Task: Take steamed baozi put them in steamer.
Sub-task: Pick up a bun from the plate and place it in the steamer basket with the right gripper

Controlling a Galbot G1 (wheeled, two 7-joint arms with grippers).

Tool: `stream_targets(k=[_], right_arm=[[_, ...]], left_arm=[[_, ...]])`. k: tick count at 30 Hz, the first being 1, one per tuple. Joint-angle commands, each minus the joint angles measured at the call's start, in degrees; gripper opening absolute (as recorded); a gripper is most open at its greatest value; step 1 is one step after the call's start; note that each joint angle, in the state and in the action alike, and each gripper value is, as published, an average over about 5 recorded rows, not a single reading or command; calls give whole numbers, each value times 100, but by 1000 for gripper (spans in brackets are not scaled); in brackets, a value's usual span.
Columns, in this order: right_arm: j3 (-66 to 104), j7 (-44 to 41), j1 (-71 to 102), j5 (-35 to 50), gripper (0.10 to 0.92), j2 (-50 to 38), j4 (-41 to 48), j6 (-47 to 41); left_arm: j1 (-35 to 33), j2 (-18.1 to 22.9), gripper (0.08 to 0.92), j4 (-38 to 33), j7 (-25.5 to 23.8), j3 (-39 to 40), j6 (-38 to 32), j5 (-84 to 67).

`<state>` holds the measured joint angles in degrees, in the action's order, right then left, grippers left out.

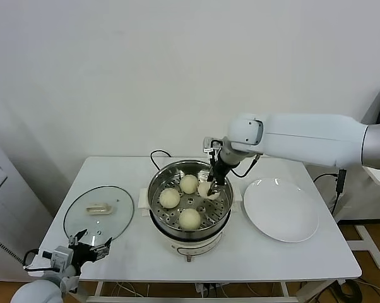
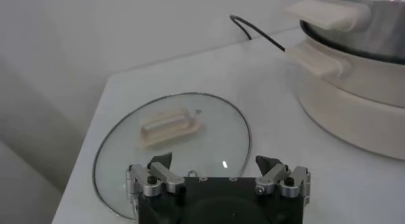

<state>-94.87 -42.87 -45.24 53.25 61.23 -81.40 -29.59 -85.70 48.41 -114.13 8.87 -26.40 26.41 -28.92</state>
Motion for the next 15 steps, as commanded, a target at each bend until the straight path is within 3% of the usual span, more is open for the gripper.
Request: stream_targets(k=[1,8,15], right_arm=[[30,20,312,-432,407,102,0,-22],[85,86,446,-546,416,82,43,-27],[350,158,522,-463,594,-5,96,-40]], left_arm=[[-27,17,823,2,-4,-12,-12,4],[-50,49,823,-1,-3,-24,-18,27],[-77,63,823,2,-1,-58,-28,35]])
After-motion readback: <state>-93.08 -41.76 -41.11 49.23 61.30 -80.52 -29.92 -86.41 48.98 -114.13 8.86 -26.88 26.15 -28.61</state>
